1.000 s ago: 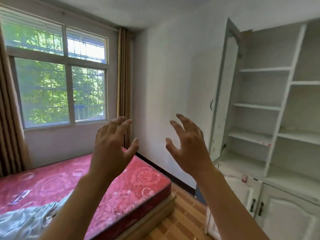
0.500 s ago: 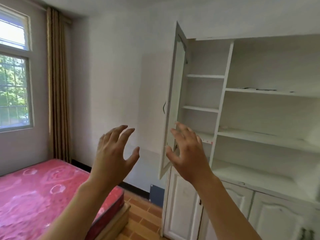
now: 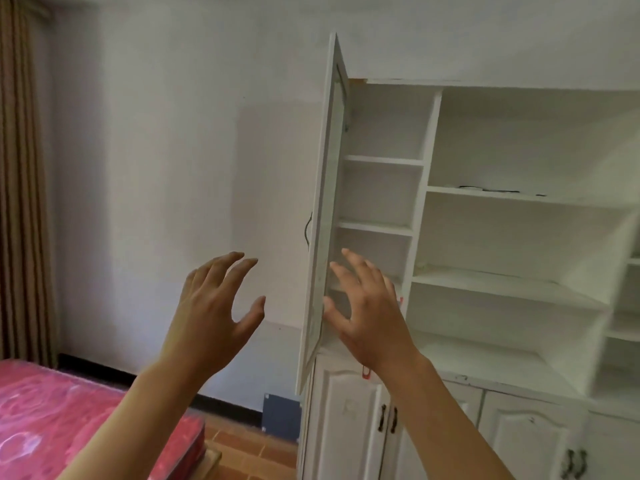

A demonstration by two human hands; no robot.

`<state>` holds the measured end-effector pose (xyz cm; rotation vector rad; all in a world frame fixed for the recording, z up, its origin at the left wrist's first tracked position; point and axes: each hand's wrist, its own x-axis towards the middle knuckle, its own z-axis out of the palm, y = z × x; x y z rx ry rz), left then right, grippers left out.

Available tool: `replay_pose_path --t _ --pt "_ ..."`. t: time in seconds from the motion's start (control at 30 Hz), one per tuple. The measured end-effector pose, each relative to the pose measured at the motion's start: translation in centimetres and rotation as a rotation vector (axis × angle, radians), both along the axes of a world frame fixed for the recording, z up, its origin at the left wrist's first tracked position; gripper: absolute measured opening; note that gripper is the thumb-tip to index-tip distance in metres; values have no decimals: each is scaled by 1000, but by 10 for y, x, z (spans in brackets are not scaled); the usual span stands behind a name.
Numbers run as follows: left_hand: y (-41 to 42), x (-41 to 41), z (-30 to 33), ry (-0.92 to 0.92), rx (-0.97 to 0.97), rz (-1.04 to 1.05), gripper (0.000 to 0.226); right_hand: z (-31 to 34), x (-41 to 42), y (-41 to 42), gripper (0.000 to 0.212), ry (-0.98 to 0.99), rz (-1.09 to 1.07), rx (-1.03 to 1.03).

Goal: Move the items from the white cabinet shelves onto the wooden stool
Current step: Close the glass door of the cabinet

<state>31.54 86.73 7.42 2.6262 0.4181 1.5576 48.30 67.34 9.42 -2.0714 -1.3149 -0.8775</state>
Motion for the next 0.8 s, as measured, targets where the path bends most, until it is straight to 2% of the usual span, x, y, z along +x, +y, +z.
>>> replay_pose_path --t 0.4,0.8 --pt "61 110 -14 9 -41 -74 65 5 96 51 64 -15 -33 -30" --pt "104 241 -6 -1 3 -20 69 9 238 109 58 -103 91 -17"
